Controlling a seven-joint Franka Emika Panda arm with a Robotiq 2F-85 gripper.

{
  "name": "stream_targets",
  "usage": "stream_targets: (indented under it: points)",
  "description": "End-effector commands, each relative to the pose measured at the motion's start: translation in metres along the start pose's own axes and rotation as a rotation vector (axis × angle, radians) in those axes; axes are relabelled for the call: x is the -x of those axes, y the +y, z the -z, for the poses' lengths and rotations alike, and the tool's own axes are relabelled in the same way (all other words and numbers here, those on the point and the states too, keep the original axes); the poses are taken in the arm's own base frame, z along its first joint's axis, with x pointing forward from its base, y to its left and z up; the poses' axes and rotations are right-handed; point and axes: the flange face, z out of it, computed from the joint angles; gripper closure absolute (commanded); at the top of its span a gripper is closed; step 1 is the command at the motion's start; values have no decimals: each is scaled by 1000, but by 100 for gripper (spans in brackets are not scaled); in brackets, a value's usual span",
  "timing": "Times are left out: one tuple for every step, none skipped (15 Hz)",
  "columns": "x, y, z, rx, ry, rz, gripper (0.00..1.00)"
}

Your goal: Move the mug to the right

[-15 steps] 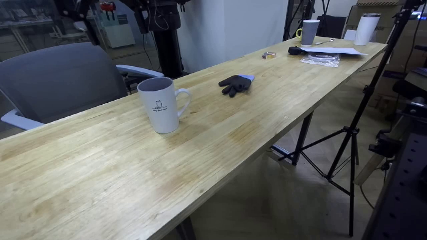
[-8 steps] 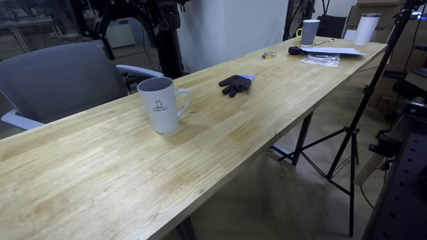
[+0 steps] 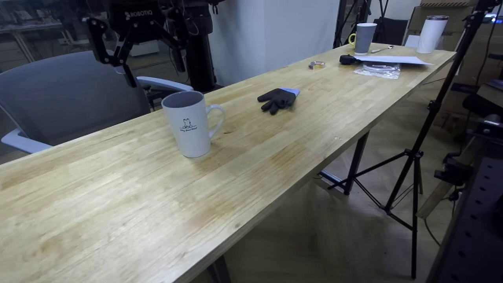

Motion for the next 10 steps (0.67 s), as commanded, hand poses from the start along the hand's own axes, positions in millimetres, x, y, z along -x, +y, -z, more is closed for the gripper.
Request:
stream_targets:
  points:
    - [-4,-4,-7,-3,-1,-16,0]
    - [-4,-5,-9,-2,-6,-17,0]
    - [-3,-6,-13,1,-10,-18,0]
    - [-3,-6,-16,1,-15,-19,0]
    - [-3,-7,-19,3,-20,-20,0]
    - [-4,-9,-22,3,-24,-20,0]
    - [-4,-11,-26,4,-28,-19,0]
    - [-4,-13,-28,5,-30,-18,0]
    - [-4,-16,-31,7,-33,-14,0]
    - [-4,-18,-33,8,-34,-10,0]
